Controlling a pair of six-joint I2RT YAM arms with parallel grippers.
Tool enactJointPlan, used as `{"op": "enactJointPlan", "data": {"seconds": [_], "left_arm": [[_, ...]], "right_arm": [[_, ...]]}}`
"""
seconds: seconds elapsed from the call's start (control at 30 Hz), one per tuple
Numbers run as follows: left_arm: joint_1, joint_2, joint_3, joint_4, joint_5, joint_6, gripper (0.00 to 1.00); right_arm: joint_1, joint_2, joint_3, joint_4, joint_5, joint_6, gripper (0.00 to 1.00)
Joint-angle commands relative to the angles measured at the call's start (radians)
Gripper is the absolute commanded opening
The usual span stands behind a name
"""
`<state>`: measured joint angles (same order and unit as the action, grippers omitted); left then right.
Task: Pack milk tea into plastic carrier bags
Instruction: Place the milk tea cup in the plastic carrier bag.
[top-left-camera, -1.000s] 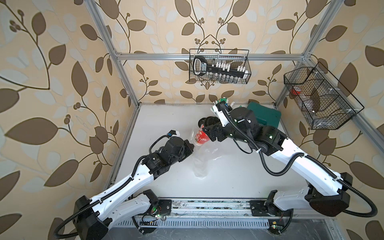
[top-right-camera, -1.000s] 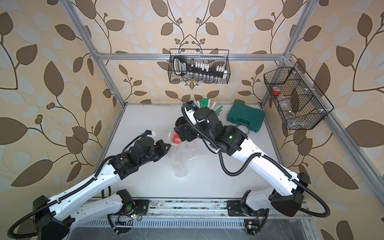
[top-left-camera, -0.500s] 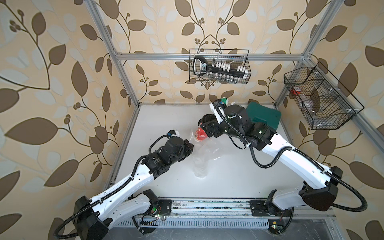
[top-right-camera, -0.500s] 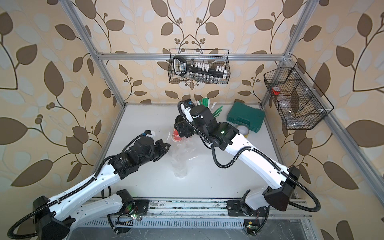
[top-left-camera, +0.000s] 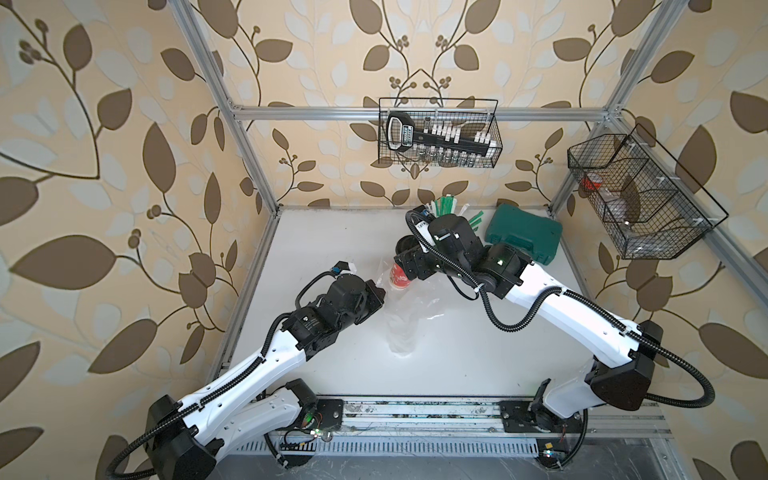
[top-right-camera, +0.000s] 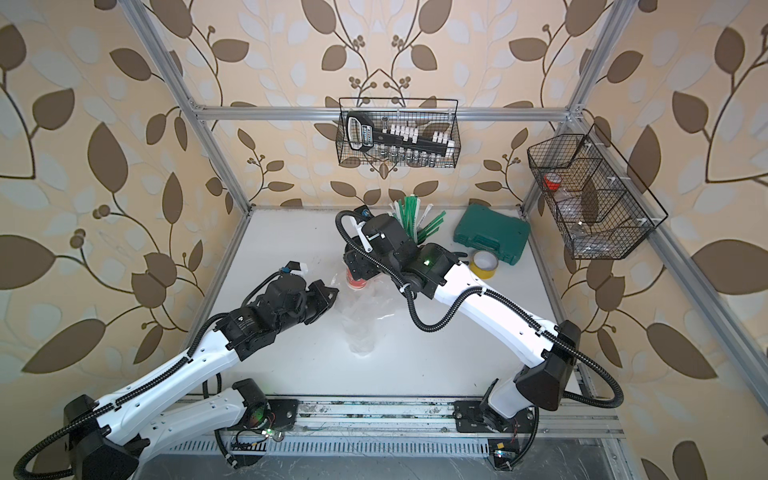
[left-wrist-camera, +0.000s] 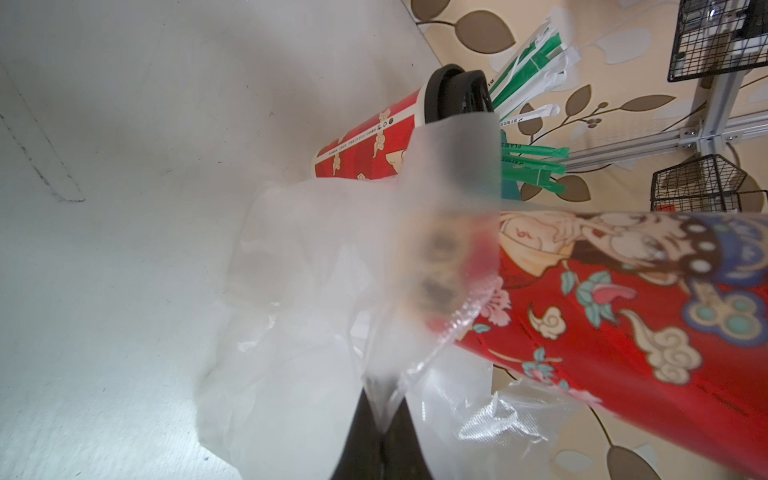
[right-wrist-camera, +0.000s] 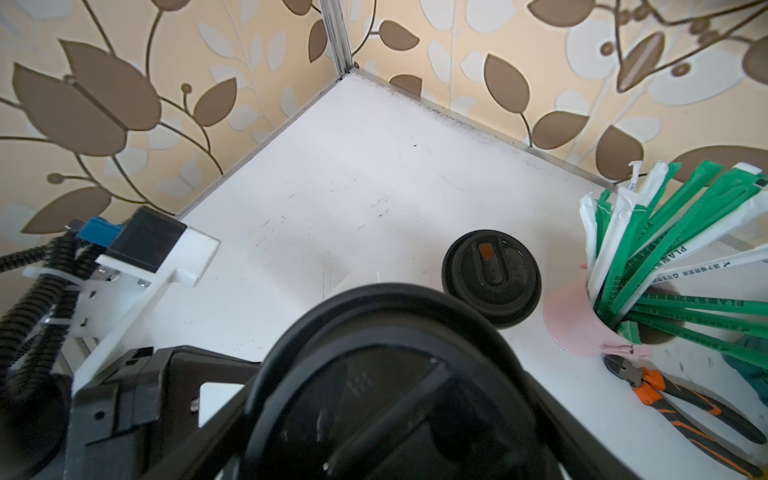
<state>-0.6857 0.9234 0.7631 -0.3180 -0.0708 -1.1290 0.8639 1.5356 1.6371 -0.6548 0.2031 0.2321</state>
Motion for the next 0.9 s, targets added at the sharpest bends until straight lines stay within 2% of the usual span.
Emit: {"op": "enactJointPlan", "data": {"seconds": [0.0, 0.4, 0.87], "left_arm": [[0.012, -0.035, -0.019, -0.006, -0.049, -0.003, 0.0], [0.014, -0.047, -0.037, 0.001, -0.047, -0.009, 0.0], [0.023, -0.076, -0.047, -0.01, -0.057, -0.003, 0.0]], "right_arm": [[0.009, 0.001, 0.046, -0.026, 0.071, -0.022, 0.56], [0.037, 0.068, 0.045, -0.004, -0.007, -0.009, 0.56], [0.071, 0.171, 0.053, 0.008, 0.075, -0.004, 0.56]]}}
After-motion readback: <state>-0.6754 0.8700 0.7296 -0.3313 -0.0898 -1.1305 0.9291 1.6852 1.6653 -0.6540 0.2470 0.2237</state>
